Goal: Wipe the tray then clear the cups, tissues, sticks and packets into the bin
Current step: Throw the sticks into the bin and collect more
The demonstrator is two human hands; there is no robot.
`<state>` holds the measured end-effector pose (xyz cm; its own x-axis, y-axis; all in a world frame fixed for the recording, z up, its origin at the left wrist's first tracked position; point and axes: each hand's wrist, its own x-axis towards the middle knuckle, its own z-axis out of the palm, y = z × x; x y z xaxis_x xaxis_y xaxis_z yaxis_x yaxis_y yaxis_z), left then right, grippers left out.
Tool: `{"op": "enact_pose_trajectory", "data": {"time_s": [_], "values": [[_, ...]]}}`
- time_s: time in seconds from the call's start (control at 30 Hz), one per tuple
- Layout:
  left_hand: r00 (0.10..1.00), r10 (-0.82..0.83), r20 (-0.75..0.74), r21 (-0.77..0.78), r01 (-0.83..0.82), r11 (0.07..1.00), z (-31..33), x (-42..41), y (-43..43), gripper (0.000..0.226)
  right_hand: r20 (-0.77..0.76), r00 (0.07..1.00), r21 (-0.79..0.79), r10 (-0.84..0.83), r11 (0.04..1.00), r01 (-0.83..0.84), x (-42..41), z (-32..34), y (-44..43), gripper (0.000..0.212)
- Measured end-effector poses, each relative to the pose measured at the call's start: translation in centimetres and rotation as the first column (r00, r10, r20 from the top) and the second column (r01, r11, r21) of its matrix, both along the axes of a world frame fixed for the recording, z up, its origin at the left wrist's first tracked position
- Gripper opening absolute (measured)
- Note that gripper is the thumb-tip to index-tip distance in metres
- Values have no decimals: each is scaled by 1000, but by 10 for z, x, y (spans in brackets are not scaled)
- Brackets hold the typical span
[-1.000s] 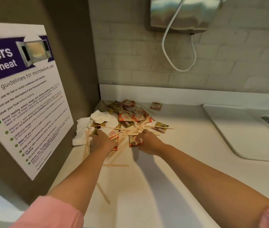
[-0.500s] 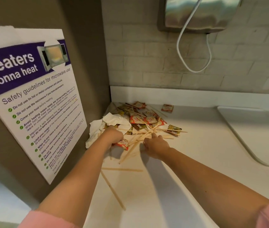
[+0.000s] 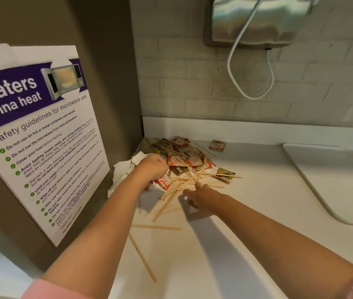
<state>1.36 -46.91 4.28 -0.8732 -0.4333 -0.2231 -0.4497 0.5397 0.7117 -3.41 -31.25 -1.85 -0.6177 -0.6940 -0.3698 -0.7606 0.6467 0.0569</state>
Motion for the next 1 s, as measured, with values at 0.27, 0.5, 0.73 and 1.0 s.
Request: {"op": "enact_pose_trajectory", "data": {"time_s": [0.27, 0.5, 0.73, 1.0], "values": [[992, 46, -118, 64, -39, 997, 1, -11, 13, 13, 0, 998, -205, -68, 977, 66, -24, 9, 12, 31], [965, 111, -237, 140, -79, 987, -6, -33, 26, 18, 418, 880, -536, -223, 722, 438, -60, 38, 25, 14], [939, 152, -309, 205, -91, 975, -16, -56, 55, 21, 966, 198, -218, 165, 113, 970, -88, 42, 22, 12], [941, 68, -333, 345, 55, 937, -34, -84, 79, 36, 961, 139, -161, 240, 75, 984, -115, 36, 26, 15]]}}
